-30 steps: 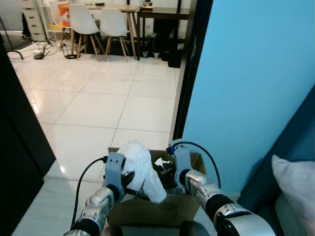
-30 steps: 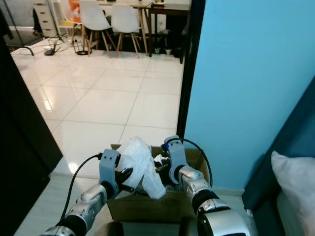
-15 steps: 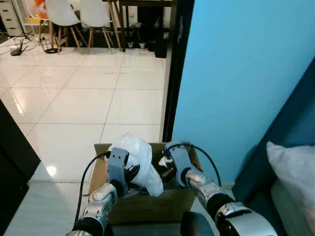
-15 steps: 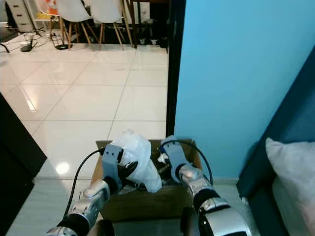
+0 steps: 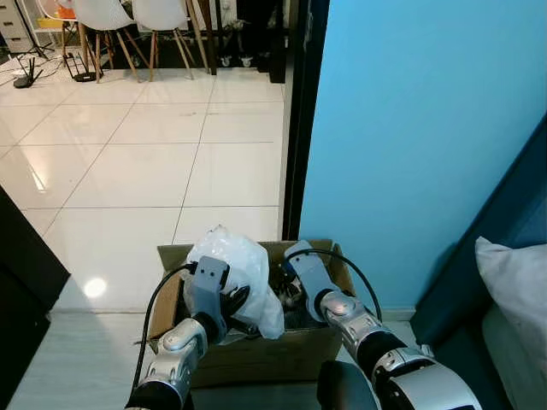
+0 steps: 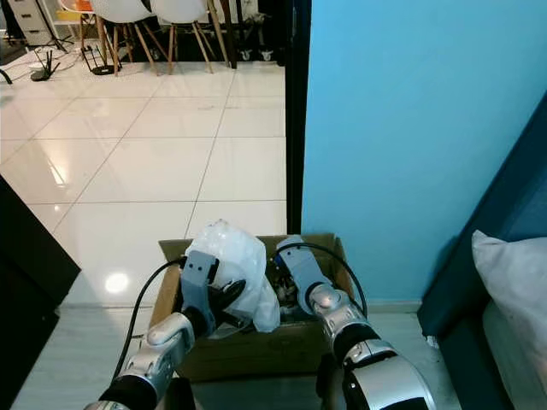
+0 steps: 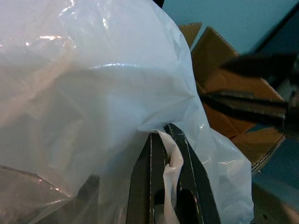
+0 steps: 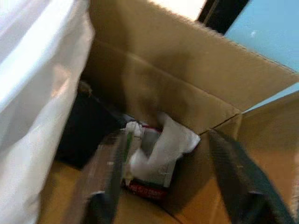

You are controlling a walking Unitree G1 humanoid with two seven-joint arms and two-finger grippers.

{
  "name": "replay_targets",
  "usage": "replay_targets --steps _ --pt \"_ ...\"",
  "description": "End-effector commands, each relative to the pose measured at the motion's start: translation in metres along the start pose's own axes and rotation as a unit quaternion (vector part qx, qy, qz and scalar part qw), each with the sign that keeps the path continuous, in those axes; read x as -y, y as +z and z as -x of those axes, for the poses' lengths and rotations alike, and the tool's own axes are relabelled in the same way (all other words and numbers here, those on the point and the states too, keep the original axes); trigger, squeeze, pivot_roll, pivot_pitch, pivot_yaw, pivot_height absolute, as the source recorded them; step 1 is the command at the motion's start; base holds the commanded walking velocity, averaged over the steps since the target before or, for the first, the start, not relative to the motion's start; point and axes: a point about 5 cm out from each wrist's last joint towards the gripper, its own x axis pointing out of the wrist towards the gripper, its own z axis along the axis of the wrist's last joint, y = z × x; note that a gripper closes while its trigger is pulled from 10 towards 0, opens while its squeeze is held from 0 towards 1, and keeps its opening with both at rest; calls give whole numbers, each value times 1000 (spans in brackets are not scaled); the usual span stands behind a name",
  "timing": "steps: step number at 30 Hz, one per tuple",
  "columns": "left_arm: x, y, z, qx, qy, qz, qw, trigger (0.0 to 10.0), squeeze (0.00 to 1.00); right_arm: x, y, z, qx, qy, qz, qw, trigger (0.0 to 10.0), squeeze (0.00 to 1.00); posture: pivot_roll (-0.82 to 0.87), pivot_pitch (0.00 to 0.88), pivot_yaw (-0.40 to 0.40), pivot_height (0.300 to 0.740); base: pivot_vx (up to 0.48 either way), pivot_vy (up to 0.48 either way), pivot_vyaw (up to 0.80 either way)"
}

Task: Clean up the room

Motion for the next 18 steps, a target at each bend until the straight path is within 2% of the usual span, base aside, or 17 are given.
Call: replay_targets --steps 1,2,4,6,7,9,10,11,12,13,14,16,17,18 --pt "3 -6 2 -15 -9 7 1000 10000 0 6 19 -1 36 6 -14 999 10000 1000 9 118 -15 525 0 0 0" --pt "5 -7 1 -17 -13 5 1000 10000 0 8 28 0 52 29 -22 998 10000 1000 8 117 -15 525 0 0 0" --pt "5 -7 1 -17 -13 5 1000 10000 0 8 28 0 52 29 -22 998 10000 1000 8 117 -15 525 0 0 0" --pt "7 -7 0 -24 -26 1 999 10000 0 3 41 1 66 107 -22 992 10000 1000 7 117 -19 525 0 0 0" --pt "7 -7 0 -24 -26 1 999 10000 0 3 41 1 66 107 -22 992 10000 1000 7 117 -19 525 0 0 0" --pt "14 -10 0 -35 -56 -16 998 10000 0 -8 56 5 77 228 -30 970 10000 1000 4 116 -26 525 0 0 0" --pt "18 -10 -1 -36 -72 -22 996 10000 0 -16 63 7 82 278 -52 956 10000 361 4 116 -26 525 0 0 0" --pt "18 -10 -1 -36 -72 -22 996 10000 0 -16 63 7 82 278 -52 956 10000 361 4 116 -26 525 0 0 0" --pt "21 -8 -1 -32 -84 -22 996 10000 0 -24 68 7 86 307 -73 945 10000 0 4 116 -26 525 0 0 0" --pt "21 -8 -1 -32 -84 -22 996 10000 0 -24 68 7 86 307 -73 945 10000 0 4 116 -26 525 0 0 0" --pt "23 -4 -3 -21 -92 -11 996 10000 0 -36 68 6 78 322 -89 939 10000 0 1 118 -33 525 0 0 0" --pt "26 9 -6 12 -95 18 995 10000 0 -64 56 3 38 340 -82 936 10000 0 16 128 -38 525 0 0 0" --pt "26 14 -7 23 -95 26 995 10000 0 -72 51 2 23 345 -75 935 10000 0 16 128 -38 525 0 0 0" --pt "26 14 -7 23 -95 26 995 10000 0 -72 51 2 23 345 -75 935 10000 0 16 128 -38 525 0 0 0"
